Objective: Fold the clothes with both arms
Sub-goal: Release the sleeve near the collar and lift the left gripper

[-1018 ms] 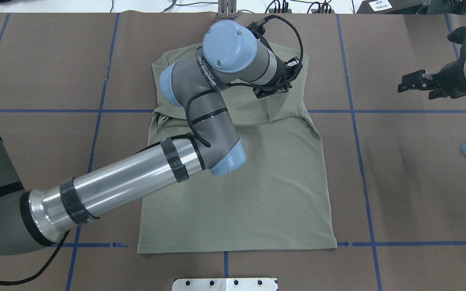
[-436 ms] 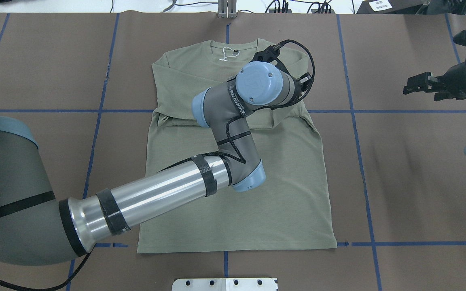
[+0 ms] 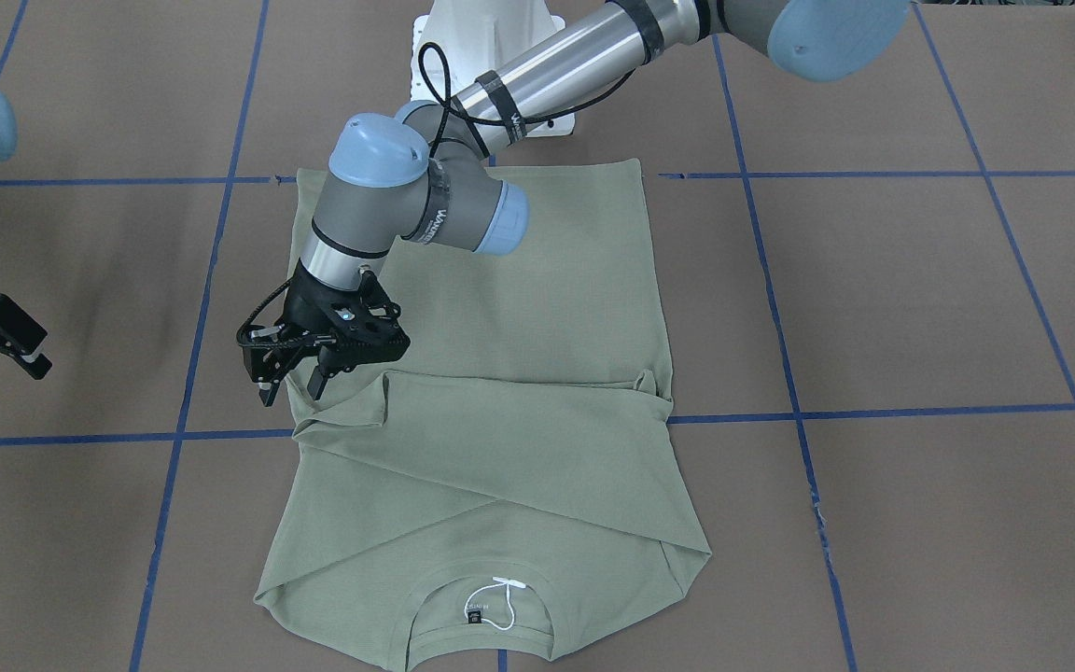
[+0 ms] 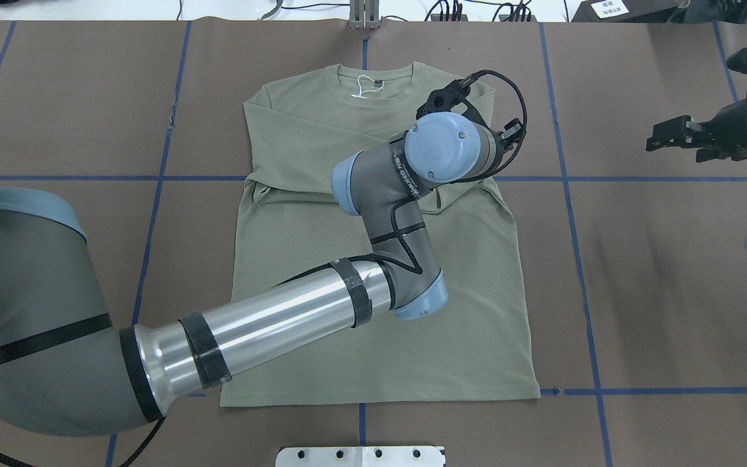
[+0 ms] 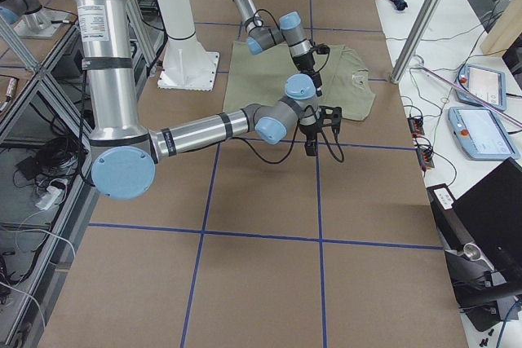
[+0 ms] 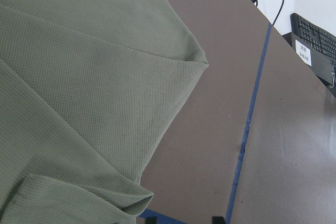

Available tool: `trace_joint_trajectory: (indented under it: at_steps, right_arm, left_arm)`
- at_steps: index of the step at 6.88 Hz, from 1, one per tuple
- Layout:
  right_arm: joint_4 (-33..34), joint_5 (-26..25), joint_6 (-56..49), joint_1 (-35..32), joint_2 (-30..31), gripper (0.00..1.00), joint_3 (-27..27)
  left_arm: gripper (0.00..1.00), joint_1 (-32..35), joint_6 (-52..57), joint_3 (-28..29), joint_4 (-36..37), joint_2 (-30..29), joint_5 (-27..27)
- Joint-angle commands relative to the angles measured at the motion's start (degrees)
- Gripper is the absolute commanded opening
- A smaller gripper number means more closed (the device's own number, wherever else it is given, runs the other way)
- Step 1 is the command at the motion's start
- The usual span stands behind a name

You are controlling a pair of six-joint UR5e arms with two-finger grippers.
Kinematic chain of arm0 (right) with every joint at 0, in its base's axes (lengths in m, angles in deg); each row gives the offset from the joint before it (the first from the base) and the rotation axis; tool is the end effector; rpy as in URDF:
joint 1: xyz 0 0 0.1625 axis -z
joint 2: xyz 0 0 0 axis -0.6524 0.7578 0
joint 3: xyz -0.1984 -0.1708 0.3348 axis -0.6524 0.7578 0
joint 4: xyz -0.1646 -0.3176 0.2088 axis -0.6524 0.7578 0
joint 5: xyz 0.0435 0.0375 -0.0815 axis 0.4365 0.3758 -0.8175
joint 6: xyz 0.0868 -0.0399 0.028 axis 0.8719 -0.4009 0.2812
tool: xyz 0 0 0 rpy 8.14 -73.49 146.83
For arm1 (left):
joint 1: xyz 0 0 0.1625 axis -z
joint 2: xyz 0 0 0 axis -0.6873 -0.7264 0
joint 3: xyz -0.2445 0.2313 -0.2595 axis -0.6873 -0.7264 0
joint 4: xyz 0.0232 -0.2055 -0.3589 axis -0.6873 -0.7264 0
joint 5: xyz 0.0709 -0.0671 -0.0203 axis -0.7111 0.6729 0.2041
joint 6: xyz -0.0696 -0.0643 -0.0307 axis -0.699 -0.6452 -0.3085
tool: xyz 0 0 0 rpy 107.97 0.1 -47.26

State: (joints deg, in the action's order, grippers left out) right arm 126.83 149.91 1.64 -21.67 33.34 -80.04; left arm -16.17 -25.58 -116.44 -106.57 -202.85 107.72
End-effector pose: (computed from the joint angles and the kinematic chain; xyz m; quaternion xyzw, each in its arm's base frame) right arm -0.1796 -0.5215 0.4776 0.1063 -0.4299 0.1331 0.8867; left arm 0.7240 -0.5240 0.0259 0.0805 0.6217 -0.2733 0.7296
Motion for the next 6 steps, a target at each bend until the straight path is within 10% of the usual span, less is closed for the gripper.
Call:
trace_joint_trajectory:
  at_steps: [1, 4, 6]
  right_arm:
    - [-0.1, 0.1, 3.1, 0.3, 0.9, 1.0, -2.8]
    - [-0.1, -2.4, 16.2, 10.5, 4.0, 1.0, -10.3]
    - [0.3, -19.2, 36.6, 27.4, 4.2, 1.0, -17.7]
  left_arm:
    - [0.69, -0.6, -0.1, -3.3, -0.4, 1.1, -0.2]
    - [0.66, 1.8, 0.8, -25.9, 7.4, 14.6, 9.8]
    - [0.65, 3.7, 6.0, -45.3, 11.8, 28.3, 12.4]
